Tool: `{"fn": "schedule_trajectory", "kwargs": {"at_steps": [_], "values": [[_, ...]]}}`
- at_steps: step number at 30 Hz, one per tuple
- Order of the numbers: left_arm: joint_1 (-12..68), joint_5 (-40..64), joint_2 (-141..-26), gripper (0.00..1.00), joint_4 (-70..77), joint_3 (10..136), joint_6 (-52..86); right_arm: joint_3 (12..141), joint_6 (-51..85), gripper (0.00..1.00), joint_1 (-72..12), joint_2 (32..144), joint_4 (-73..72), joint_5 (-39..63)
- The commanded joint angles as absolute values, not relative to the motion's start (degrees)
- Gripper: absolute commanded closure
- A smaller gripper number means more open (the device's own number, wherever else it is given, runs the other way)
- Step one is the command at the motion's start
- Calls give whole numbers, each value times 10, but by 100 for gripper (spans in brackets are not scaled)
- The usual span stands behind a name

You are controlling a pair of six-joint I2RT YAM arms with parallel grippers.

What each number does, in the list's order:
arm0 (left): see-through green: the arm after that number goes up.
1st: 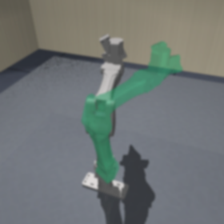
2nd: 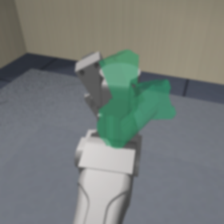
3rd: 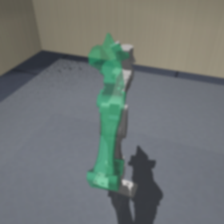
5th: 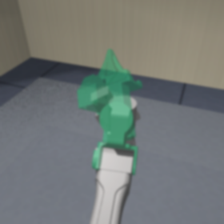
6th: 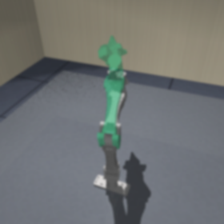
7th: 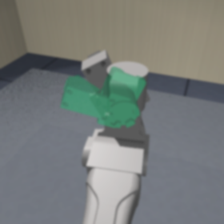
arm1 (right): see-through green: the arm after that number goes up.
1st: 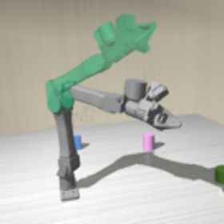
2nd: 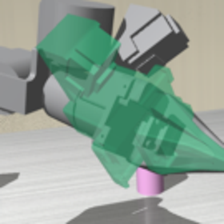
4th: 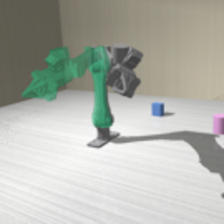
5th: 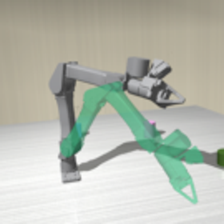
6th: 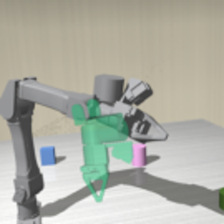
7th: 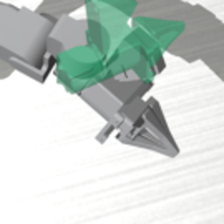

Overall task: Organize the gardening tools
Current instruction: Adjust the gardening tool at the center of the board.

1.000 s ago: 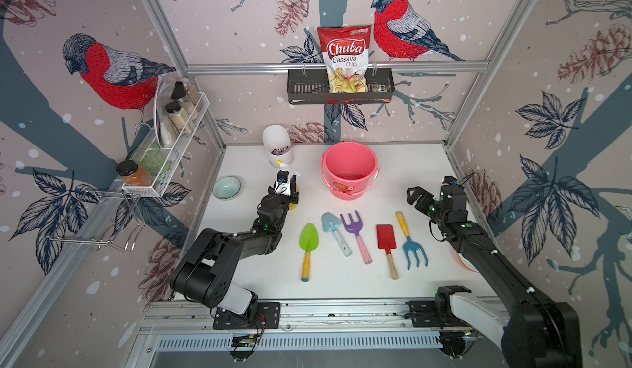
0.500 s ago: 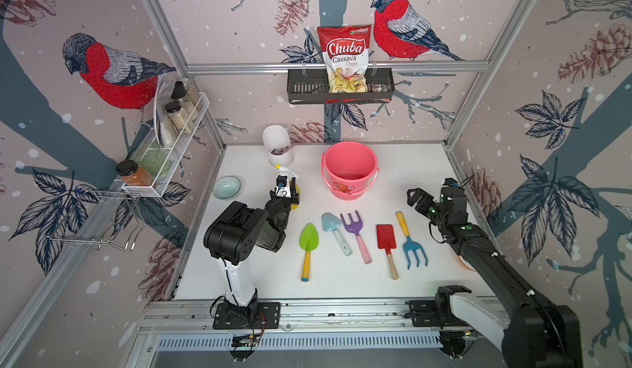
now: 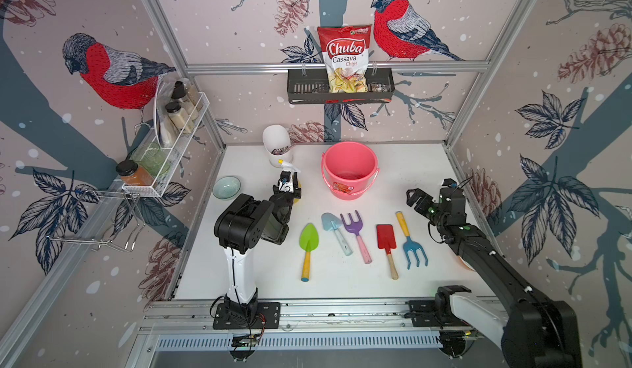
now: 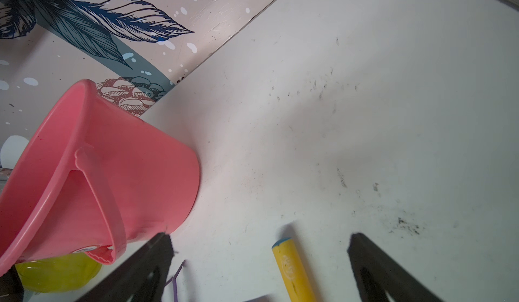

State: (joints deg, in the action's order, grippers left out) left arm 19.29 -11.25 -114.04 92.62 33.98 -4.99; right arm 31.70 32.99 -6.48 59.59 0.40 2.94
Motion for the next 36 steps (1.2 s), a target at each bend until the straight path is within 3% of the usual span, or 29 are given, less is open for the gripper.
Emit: {"fn": "schedule_trajectory", "kwargs": {"at_steps": [1, 2, 5, 8, 16, 27, 36], "values": [[191, -127, -1143, 100, 1032, 335, -48, 320, 336, 0, -65, 597, -23, 32], [191, -129, -1143, 99, 1033, 334, -44, 320, 336, 0, -65, 597, -25, 32], [191, -129, -1140, 72, 1032, 330, -38, 319, 337, 0, -65, 600, -27, 34], [190, -133, -1136, 55, 1033, 325, -33, 317, 337, 0, -65, 599, -27, 35], [191, -134, -1123, 39, 1032, 317, -30, 311, 337, 0, -65, 590, -28, 34], [192, -137, -1084, 3, 1032, 285, -32, 314, 339, 0, -65, 585, -28, 41], [202, -178, -1037, 3, 1027, 230, -6, 319, 338, 0, -64, 570, -20, 43]]}}
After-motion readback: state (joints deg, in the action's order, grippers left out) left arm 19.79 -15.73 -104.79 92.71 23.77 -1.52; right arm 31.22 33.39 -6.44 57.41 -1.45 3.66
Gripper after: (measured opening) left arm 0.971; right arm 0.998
